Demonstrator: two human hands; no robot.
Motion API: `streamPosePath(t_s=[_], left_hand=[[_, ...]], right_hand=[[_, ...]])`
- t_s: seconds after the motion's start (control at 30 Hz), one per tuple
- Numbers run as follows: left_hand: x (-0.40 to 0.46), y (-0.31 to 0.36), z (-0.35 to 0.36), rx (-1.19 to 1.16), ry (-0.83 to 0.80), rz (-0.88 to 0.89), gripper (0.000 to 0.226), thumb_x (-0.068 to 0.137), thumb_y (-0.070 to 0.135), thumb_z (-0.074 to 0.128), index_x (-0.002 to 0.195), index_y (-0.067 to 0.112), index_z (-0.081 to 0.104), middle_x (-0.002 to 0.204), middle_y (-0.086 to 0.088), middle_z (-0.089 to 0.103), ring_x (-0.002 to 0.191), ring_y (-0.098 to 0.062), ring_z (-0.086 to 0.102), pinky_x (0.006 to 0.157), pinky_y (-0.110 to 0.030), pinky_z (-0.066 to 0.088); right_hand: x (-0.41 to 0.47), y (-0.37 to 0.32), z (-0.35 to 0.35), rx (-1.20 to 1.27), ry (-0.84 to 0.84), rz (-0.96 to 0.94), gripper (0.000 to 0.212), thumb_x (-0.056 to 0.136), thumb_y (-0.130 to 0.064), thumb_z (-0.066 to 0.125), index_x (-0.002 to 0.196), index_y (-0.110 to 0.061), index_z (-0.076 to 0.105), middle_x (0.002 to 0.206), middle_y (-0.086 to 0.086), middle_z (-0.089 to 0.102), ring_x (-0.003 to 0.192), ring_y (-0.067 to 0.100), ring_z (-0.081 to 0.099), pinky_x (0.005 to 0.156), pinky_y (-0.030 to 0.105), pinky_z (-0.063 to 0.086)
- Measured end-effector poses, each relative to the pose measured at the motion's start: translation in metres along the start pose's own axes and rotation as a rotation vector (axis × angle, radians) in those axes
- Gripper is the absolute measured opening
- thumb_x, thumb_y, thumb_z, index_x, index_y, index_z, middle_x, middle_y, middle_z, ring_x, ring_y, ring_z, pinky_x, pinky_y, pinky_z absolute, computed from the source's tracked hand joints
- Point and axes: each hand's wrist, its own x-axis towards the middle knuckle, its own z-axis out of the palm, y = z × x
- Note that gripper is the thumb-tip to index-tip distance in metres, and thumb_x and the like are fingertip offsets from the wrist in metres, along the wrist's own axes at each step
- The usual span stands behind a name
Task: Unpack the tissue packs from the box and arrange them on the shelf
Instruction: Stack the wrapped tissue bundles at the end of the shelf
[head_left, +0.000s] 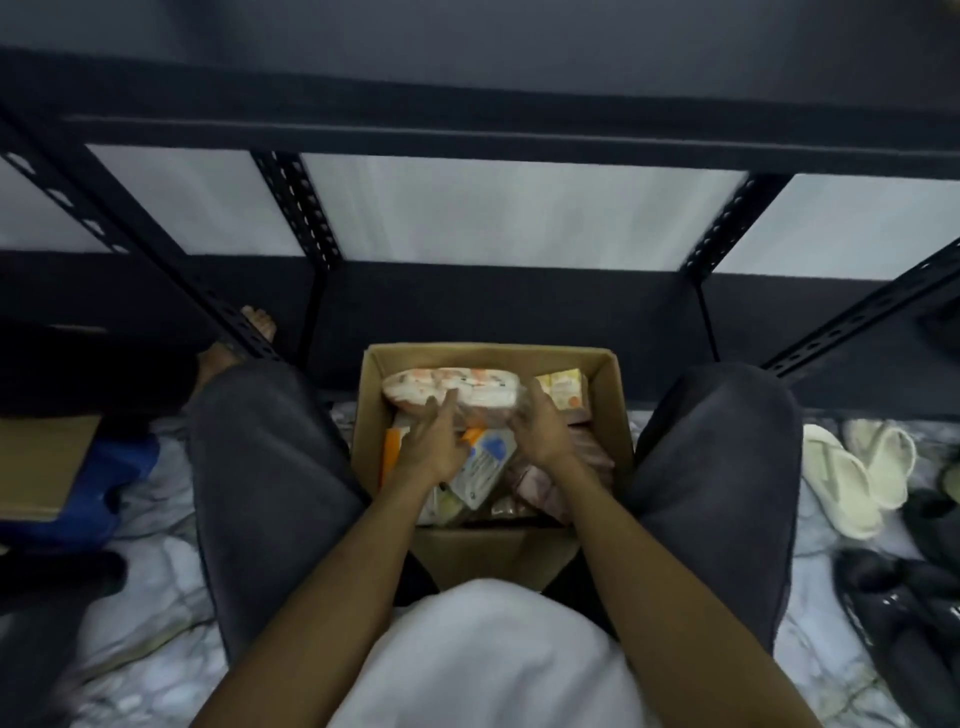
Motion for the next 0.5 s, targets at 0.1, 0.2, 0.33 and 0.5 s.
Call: streamPosePath(t_s=[0.1, 0.2, 0.33, 0.5], left_hand=[[-0.004, 0.011, -0.009, -0.107, 0.121, -0.011, 0.069, 0.099, 0.027, 0.061, 0.16, 0.026, 0.026, 0.153, -0.013, 0.045, 0.136, -0.034, 0.045, 0.103, -0.036, 0.042], [-0.008, 0.019, -0.018, -0.274, 0.17, -0.062, 0.063, 0.098, 0.026, 0.064, 0.156, 0.022, 0.037, 0.146, -0.008, 0.055, 0.133, -0.028, 0.048, 0.097, -0.024, 0.038], [-0.01, 0.023, -0.018, -0.33, 0.219, -0.041, 0.053, 0.094, 0.029, 0.07, 0.144, 0.024, 0.052, 0.138, -0.002, 0.061, 0.122, -0.018, 0.056, 0.084, -0.009, 0.034], [0.002, 0.016, -0.016, -0.227, 0.303, 0.058, 0.077, 0.076, 0.061, 0.077, 0.143, 0.04, 0.045, 0.143, -0.001, 0.048, 0.132, -0.024, 0.042, 0.109, -0.039, 0.041]], right_hand=[[0.013, 0.012, 0.001, 0.03, 0.05, -0.022, 0.054, 0.092, -0.022, 0.062, 0.144, -0.025, 0.047, 0.129, -0.001, 0.061, 0.114, 0.022, 0.061, 0.102, 0.044, 0.051], [0.011, 0.007, -0.006, 0.023, 0.055, -0.046, 0.041, 0.096, -0.017, 0.063, 0.134, -0.027, 0.056, 0.117, -0.005, 0.065, 0.104, 0.018, 0.065, 0.093, 0.043, 0.056], [0.004, -0.001, -0.028, 0.149, 0.109, -0.066, 0.024, 0.097, -0.019, 0.066, 0.12, -0.026, 0.061, 0.112, 0.001, 0.07, 0.097, 0.016, 0.069, 0.082, 0.04, 0.061], [-0.004, -0.011, -0.065, 0.295, 0.165, -0.112, 0.011, 0.098, -0.018, 0.066, 0.107, -0.013, 0.063, 0.096, 0.004, 0.071, 0.082, 0.012, 0.072, 0.062, 0.021, 0.059]])
